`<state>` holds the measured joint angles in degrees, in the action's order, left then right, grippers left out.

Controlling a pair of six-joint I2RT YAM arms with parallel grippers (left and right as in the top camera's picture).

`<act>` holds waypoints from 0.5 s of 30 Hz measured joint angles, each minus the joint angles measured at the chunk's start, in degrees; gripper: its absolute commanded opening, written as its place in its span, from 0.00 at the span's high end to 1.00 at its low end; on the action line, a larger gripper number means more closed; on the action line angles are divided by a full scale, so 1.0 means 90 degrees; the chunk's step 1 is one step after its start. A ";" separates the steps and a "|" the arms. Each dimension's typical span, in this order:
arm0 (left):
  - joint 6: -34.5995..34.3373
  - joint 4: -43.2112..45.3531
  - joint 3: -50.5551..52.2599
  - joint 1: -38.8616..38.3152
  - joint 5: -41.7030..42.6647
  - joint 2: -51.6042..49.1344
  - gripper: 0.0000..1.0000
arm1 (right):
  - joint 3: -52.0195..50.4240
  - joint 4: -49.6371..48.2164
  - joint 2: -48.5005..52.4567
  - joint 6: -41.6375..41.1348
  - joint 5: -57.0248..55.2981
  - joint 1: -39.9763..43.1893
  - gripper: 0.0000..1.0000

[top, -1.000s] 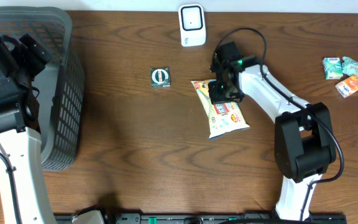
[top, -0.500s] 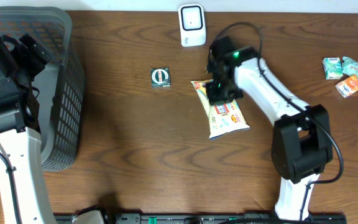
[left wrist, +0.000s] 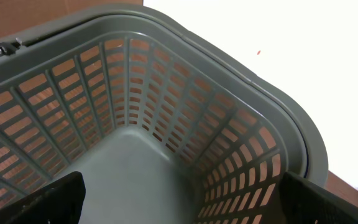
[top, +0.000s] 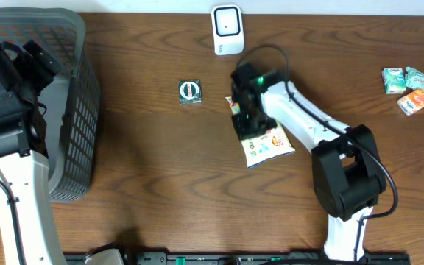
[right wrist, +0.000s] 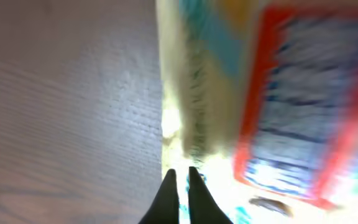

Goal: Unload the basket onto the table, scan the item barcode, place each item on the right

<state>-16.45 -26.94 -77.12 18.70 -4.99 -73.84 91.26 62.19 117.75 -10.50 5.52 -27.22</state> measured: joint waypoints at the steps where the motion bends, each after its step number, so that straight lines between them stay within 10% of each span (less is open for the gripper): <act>1: 0.0000 0.0000 0.0000 0.0000 0.0000 0.0000 0.02 | 0.0221 0.0121 0.0000 -0.0032 -0.0092 0.0058 0.75; 5: 0.0000 0.0000 0.0000 0.0000 -0.0002 0.0000 0.02 | 0.0901 0.0367 -0.0002 -0.0017 -0.0457 0.0500 0.32; 15: 0.0000 0.0000 0.0000 0.0000 -0.0002 0.0000 0.02 | 0.0529 0.0216 -0.0002 0.0556 0.0359 0.1906 0.07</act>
<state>-16.45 -26.94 -77.12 18.70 -5.02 -73.84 96.03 64.14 117.73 -5.50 8.75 -10.07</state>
